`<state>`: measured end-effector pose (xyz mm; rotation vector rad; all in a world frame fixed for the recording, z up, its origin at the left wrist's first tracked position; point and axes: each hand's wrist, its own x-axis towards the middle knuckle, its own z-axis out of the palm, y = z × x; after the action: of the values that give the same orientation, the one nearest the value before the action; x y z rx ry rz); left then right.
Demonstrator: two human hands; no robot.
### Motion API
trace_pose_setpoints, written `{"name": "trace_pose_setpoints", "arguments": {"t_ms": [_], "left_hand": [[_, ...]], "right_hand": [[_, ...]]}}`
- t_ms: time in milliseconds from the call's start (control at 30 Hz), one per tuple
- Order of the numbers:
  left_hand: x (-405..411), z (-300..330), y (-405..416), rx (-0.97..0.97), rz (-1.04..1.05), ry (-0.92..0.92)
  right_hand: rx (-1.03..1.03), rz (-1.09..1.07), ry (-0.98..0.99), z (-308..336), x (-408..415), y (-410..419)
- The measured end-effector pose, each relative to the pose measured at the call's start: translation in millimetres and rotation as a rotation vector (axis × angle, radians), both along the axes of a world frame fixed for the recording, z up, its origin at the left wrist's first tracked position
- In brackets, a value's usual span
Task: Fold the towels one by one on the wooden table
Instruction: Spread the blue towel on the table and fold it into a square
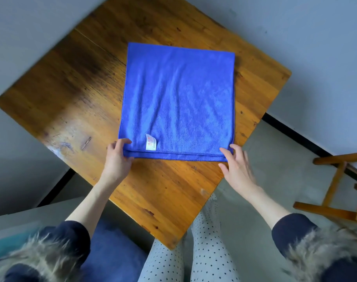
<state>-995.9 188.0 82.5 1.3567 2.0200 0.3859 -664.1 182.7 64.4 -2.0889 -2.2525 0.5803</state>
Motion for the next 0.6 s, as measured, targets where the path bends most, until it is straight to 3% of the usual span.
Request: {"name": "trace_pose_setpoints", "arguments": {"t_ms": [133, 300, 467, 600], "left_hand": [[-1, -3, -9, 0.057, -0.169, 0.120], [-6, 3, -1, 0.151, -0.174, 0.278], [-13, 16, 11, 0.360, -0.249, 0.296], [-21, 22, 10, 0.364, -0.380, 0.294]], "right_hand": [[0.165, 0.145, -0.054, -1, 5, 4], [0.244, 0.265, -0.158, 3, 4, 16], [0.333, 0.152, 0.033, 13, 1, 25], [0.356, 0.252, 0.114, 25, 12, 23]]}}
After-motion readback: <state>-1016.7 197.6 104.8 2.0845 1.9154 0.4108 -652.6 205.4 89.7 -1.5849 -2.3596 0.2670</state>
